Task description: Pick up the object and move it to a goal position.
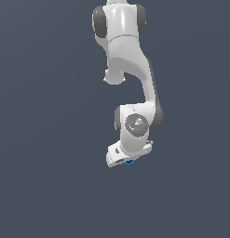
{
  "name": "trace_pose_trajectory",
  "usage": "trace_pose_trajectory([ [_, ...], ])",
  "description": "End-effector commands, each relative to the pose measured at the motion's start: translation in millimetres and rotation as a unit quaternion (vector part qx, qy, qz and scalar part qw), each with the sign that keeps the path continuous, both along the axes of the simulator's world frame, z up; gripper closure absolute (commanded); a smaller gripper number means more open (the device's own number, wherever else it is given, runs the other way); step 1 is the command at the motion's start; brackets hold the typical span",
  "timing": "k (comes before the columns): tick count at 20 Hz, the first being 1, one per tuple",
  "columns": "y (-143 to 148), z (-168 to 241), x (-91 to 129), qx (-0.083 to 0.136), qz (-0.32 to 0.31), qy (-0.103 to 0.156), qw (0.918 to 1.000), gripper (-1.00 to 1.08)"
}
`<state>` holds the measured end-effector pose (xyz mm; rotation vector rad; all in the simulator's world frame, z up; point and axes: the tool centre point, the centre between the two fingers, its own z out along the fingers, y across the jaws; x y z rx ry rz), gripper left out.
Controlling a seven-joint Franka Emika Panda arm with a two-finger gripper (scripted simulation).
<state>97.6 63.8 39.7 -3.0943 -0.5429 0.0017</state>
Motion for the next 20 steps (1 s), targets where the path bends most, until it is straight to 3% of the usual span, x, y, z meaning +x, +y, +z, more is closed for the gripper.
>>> trace_pose_trajectory([
  [1,0,1,0,0.000,0.000,0.000,1.0000,1.08],
  [11,-1,5,-2,0.000,0.000,0.000,1.0000,1.08],
  [20,-6,44,-15,0.000,0.000,0.000,1.0000,1.08],
])
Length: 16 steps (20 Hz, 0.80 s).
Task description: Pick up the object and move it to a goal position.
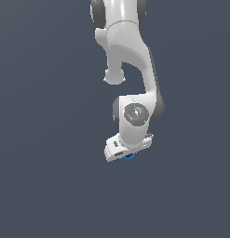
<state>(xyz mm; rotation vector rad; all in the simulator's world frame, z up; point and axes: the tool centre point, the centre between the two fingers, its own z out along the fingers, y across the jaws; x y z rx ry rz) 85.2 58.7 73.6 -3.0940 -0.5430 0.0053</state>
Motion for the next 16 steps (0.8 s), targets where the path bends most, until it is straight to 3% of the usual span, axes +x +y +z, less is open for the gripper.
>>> trace_pose_trajectory([
  [1,-2,17,-4,0.000,0.000,-0.001,1.0000,1.08],
  [16,-23,168,-53,0.000,0.000,-0.001,1.0000,1.08],
])
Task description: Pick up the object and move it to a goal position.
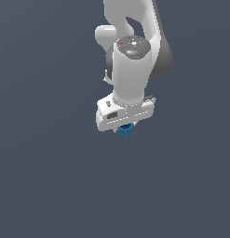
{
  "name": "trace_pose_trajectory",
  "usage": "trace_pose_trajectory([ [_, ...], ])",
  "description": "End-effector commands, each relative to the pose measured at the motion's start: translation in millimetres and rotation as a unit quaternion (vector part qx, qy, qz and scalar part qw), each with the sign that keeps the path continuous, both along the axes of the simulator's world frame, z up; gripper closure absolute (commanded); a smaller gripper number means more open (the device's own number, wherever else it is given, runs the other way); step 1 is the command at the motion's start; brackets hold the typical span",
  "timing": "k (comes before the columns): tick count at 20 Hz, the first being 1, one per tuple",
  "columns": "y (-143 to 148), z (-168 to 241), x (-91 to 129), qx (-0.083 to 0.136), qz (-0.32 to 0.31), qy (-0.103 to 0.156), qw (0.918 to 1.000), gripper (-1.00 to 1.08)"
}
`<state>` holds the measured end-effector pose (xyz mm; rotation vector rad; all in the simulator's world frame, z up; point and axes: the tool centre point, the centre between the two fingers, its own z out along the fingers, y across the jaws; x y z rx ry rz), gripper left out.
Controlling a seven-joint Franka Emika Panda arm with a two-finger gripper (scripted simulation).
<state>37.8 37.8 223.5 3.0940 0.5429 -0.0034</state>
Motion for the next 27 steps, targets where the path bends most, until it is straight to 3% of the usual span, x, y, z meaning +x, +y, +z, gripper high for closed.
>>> trace_pose_trajectory([
  [1,-4,30,-9,0.000,0.000,-0.001,1.0000,1.08],
  [15,-23,171,-50,0.000,0.000,-0.001,1.0000,1.08],
  [27,-29,210,-58,0.000,0.000,-0.001,1.0000,1.08],
])
